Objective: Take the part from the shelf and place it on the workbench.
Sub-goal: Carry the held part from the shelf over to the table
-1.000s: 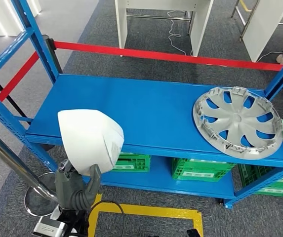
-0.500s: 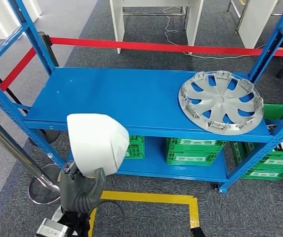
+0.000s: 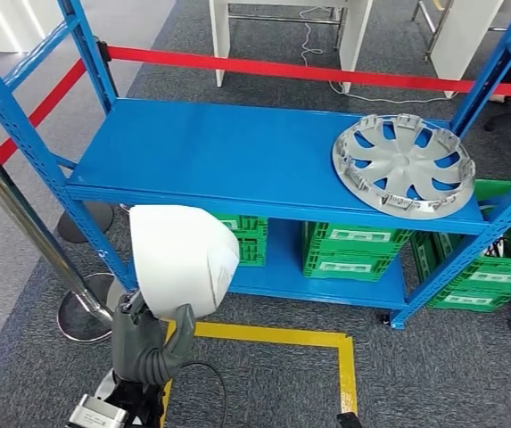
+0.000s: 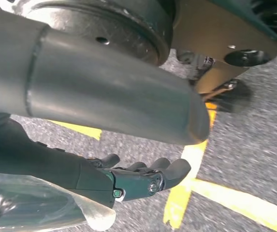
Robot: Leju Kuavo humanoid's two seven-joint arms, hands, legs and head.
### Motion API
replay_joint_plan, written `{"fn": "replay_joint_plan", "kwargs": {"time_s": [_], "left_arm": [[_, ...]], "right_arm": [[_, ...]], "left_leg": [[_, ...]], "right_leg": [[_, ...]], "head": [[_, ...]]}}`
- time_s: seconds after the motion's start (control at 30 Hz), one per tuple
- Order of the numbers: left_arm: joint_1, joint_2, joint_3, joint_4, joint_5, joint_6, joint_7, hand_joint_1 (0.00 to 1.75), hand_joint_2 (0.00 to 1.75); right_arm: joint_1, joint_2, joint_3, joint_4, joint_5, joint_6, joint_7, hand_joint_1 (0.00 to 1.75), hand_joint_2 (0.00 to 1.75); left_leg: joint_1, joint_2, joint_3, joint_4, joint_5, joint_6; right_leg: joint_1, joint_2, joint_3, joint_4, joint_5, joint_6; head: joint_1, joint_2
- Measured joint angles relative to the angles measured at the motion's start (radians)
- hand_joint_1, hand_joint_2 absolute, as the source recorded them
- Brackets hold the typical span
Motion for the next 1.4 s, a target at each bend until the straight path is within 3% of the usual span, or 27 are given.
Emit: {"fn": "replay_joint_plan", "kwargs": {"time_s": [0.03, 0.1, 0.17, 0.2, 0.27, 0.33, 0.37, 0.43, 0.5, 0.53, 0.57, 0.6, 0.67, 0.73, 0.77, 0.83, 0.9, 0.97, 1.03, 1.07, 1.1, 1.17, 1.2, 1.27, 1.3, 1.37, 1.4], "left_arm": [[0.000, 0.000, 0.000, 0.000, 0.000, 0.000, 0.000, 1.75, 1.75], [0.000, 0.000, 0.000, 0.000, 0.000, -0.001, 0.004, 1.75, 1.75], [0.001, 0.000, 0.000, 0.000, 0.001, -0.001, 0.010, 1.75, 1.75], [0.001, 0.000, 0.000, 0.000, 0.001, -0.001, 0.012, 1.75, 1.75], [0.002, 0.000, 0.000, 0.000, 0.001, -0.002, 0.015, 1.75, 1.75], [0.006, 0.001, 0.001, 0.000, 0.001, -0.006, 0.017, 1.75, 1.75], [0.009, 0.003, 0.001, 0.000, 0.001, -0.008, 0.020, 1.75, 1.75], [0.017, 0.007, 0.001, 0.000, 0.001, -0.013, 0.026, 1.75, 1.75], [0.024, 0.011, 0.001, 0.000, 0.001, -0.014, 0.030, 1.75, 1.75], [0.025, 0.013, 0.001, 0.000, 0.000, -0.015, 0.030, 1.75, 1.75], [0.026, 0.014, 0.001, 0.000, 0.000, -0.016, 0.030, 1.75, 1.75], [0.026, 0.016, 0.001, 0.000, 0.000, -0.018, 0.030, 1.75, 1.75], [0.020, 0.016, 0.001, 0.001, 0.001, -0.025, 0.030, 1.75, 1.75], [0.005, 0.014, -0.001, 0.004, -0.001, -0.036, 0.030, 1.75, 1.75], [-0.004, 0.013, -0.003, 0.007, -0.004, -0.040, 0.030, 1.75, 1.75], [-0.017, 0.010, -0.008, 0.014, -0.014, -0.045, 0.032, 1.75, 1.75], [-0.024, 0.007, -0.015, 0.021, -0.019, -0.045, 0.034, 1.75, 1.75], [-0.028, 0.005, -0.023, 0.028, -0.019, -0.038, 0.035, 1.75, 1.75], [-0.028, 0.005, -0.026, 0.034, -0.018, -0.029, 0.035, 1.75, 1.75], [-0.025, 0.006, -0.026, 0.036, -0.018, -0.025, 0.035, 1.75, 1.75], [-0.022, 0.007, -0.026, 0.037, -0.017, -0.022, 0.035, 1.75, 1.75], [-0.015, 0.009, -0.025, 0.038, -0.014, -0.015, 0.034, 1.75, 1.75], [-0.011, 0.009, -0.025, 0.038, -0.012, -0.012, 0.033, 1.75, 1.75], [-0.006, 0.008, -0.024, 0.038, -0.006, -0.008, 0.027, 1.75, 1.75], [-0.003, 0.008, -0.023, 0.038, -0.004, -0.008, 0.025, 1.75, 1.75], [0.004, 0.009, -0.022, 0.037, -0.001, -0.006, 0.021, 1.75, 1.75], [0.006, 0.009, -0.022, 0.037, -0.001, -0.006, 0.020, 1.75, 1.75]], "right_arm": [[0.000, 0.000, 0.000, 0.000, 0.000, 0.000, 0.000, 0.00, 0.00], [0.000, 0.000, 0.000, 0.000, -0.003, 0.000, 0.001, 0.00, 0.00], [-0.002, 0.000, 0.000, 0.000, -0.008, 0.000, 0.004, 0.00, 0.00], [-0.003, 0.000, 0.000, 0.000, -0.010, 0.000, 0.006, 0.00, 0.00], [-0.006, 0.001, 0.000, 0.000, -0.011, -0.001, 0.009, 0.00, 0.00], [-0.003, 0.002, 0.000, 0.000, -0.010, -0.015, 0.009, 0.00, 0.00], [-0.001, 0.004, 0.000, 0.000, -0.010, -0.026, 0.009, 0.00, 0.00], [0.001, 0.009, -0.002, 0.000, -0.011, -0.042, 0.008, 0.00, 0.00], [0.001, 0.015, -0.003, 0.000, -0.009, -0.047, 0.007, 0.00, 0.00], [0.001, 0.019, -0.003, 0.000, -0.006, -0.047, 0.008, 0.00, 0.00], [0.002, 0.021, -0.003, 0.000, -0.002, -0.047, 0.010, 0.00, 0.00], [0.002, 0.022, -0.003, 0.000, 0.003, -0.046, 0.011, 0.00, 0.00], [0.002, 0.023, -0.003, 0.000, 0.012, -0.041, 0.010, 0.00, 0.00], [0.002, 0.023, -0.003, 0.000, 0.019, -0.031, 0.006, 0.00, 0.00], [0.002, 0.023, -0.003, 0.000, 0.022, -0.027, 0.004, 0.00, 0.00], [0.002, 0.022, -0.003, 0.000, 0.024, -0.017, 0.004, 0.00, 0.00], [0.001, 0.020, -0.003, 0.000, 0.023, -0.013, 0.004, 0.00, 0.00], [0.001, 0.018, -0.003, 0.000, 0.023, -0.012, 0.000, 0.00, 0.00], [0.004, 0.017, -0.003, 0.000, 0.023, -0.015, -0.002, 0.00, 0.00], [0.006, 0.017, -0.003, 0.000, 0.025, -0.020, -0.001, 0.00, 0.00], [0.007, 0.017, -0.003, 0.000, 0.029, -0.027, 0.001, 0.00, 0.00], [0.008, 0.017, -0.003, 0.000, 0.038, -0.041, 0.009, 0.00, 0.00], [0.008, 0.017, -0.002, 0.000, 0.042, -0.044, 0.013, 0.00, 0.00], [0.008, 0.017, -0.001, 0.000, 0.047, -0.038, 0.010, 0.00, 0.00], [0.008, 0.016, 0.000, 0.000, 0.049, -0.032, 0.005, 0.00, 0.00], [0.007, 0.014, 0.001, 0.000, 0.055, -0.022, -0.005, 0.00, 0.00], [0.006, 0.013, 0.001, 0.000, 0.057, -0.020, -0.007, 0.00, 0.00]], "left_leg": [[0.000, 0.001, -0.016, 0.001, 0.012, -0.001], [0.001, 0.002, -0.048, 0.005, 0.034, -0.005], [0.002, 0.001, -0.078, 0.017, 0.052, -0.013], [0.001, 0.001, -0.090, 0.026, 0.059, -0.019], [-0.002, 0.001, -0.104, 0.038, 0.074, -0.030], [-0.001, 0.001, -0.109, 0.040, 0.087, -0.040], [0.001, 0.000, -0.114, 0.047, 0.074, -0.046], [0.005, -0.002, -0.131, 0.111, -0.003, -0.059], [0.007, -0.003, -0.155, 0.240, -0.104, -0.067], [0.007, -0.003, -0.161, 0.296, -0.128, -0.069], [0.008, -0.003, -0.155, 0.324, -0.131, -0.069], [0.008, -0.003, -0.133, 0.316, -0.114, -0.067], [0.006, 0.002, -0.050, 0.201, -0.062, -0.057], [0.000, 0.016, 0.030, 0.070, -0.045, -0.044], [-0.004, 0.021, 0.047, 0.035, -0.049, -0.039], [-0.006, 0.014, 0.048, 0.014, -0.053, -0.031], [-0.002, 0.004, 0.043, 0.003, -0.043, -0.019], [0.001, -0.006, 0.036, -0.001, -0.031, -0.007], [-0.001, -0.017, 0.025, 0.001, -0.023, -0.002], [-0.003, -0.025, 0.021, 0.002, -0.020, -0.002], [-0.004, -0.033, 0.017, 0.004, -0.018, -0.003], [-0.004, -0.053, 0.012, 0.011, -0.015, -0.006], [-0.006, -0.063, 0.008, 0.016, -0.015, -0.008], [-0.006, -0.083, -0.007, 0.030, -0.014, -0.016], [-0.005, -0.093, -0.016, 0.035, -0.011, -0.023], [-0.003, -0.110, -0.028, 0.040, -0.007, -0.035], [-0.004, -0.102, -0.035, 0.051, -0.015, -0.041]], "right_leg": [[0.000, 0.000, -0.005, 0.050, -0.016, 0.003], [-0.003, 0.000, 0.029, 0.060, 0.017, 0.009], [-0.008, 0.000, 0.127, -0.056, 0.059, 0.015], [-0.009, 0.002, 0.182, -0.132, 0.057, 0.014], [-0.008, 0.004, 0.236, -0.225, 0.032, 0.004], [-0.006, 0.002, 0.228, -0.233, 0.034, -0.014], [-0.006, 0.000, 0.221, -0.232, 0.042, -0.024], [-0.007, -0.004, 0.203, -0.232, 0.062, -0.042], [-0.006, -0.005, 0.184, -0.229, 0.081, -0.049], [-0.005, -0.005, 0.172, -0.226, 0.090, -0.049], [-0.004, -0.006, 0.159, -0.224, 0.098, -0.048], [-0.004, -0.008, 0.146, -0.223, 0.105, -0.048], [-0.002, -0.014, 0.128, -0.221, 0.118, -0.046], [0.001, -0.023, 0.120, -0.220, 0.128, -0.039], [0.002, -0.029, 0.117, -0.220, 0.133, -0.033], [0.002, -0.043, 0.112, -0.220, 0.140, -0.022], [0.002, -0.039, 0.098, -0.202, 0.124, -0.012], [0.002, -0.017, 0.056, -0.110, 0.064, -0.006], [0.002, -0.005, 0.001, 0.024, 0.003, -0.003], [0.002, -0.003, -0.013, 0.062, -0.005, -0.002], [0.002, -0.001, -0.008, 0.063, 0.005, -0.002], [0.000, 0.014, 0.056, -0.044, 0.066, -0.006], [-0.002, 0.037, 0.096, -0.113, 0.088, -0.009], [-0.005, 0.071, 0.144, -0.199, 0.101, -0.014], [-0.006, 0.075, 0.148, -0.208, 0.096, -0.016], [-0.007, 0.052, 0.147, -0.211, 0.099, -0.024], [-0.009, 0.040, 0.147, -0.213, 0.101, -0.029]], "head": [[0.000, 0.000], [0.000, 0.000], [0.000, 0.000], [0.001, 0.000], [0.002, 0.000], [0.002, 0.000], [0.001, 0.000], [-0.002, 0.000], [-0.004, 0.000], [-0.004, 0.000], [-0.004, 0.000], [-0.004, 0.000], [-0.004, 0.000], [-0.004, 0.000], [-0.004, 0.000], [-0.004, 0.000], [-0.002, 0.000], [0.000, 0.000], [0.000, 0.000], [-0.001, 0.000], [0.000, 0.000], [0.000, 0.000], [0.000, 0.000], [-0.001, 0.000], [-0.002, 0.000], [-0.001, 0.000], [-0.004, 0.000]]}}
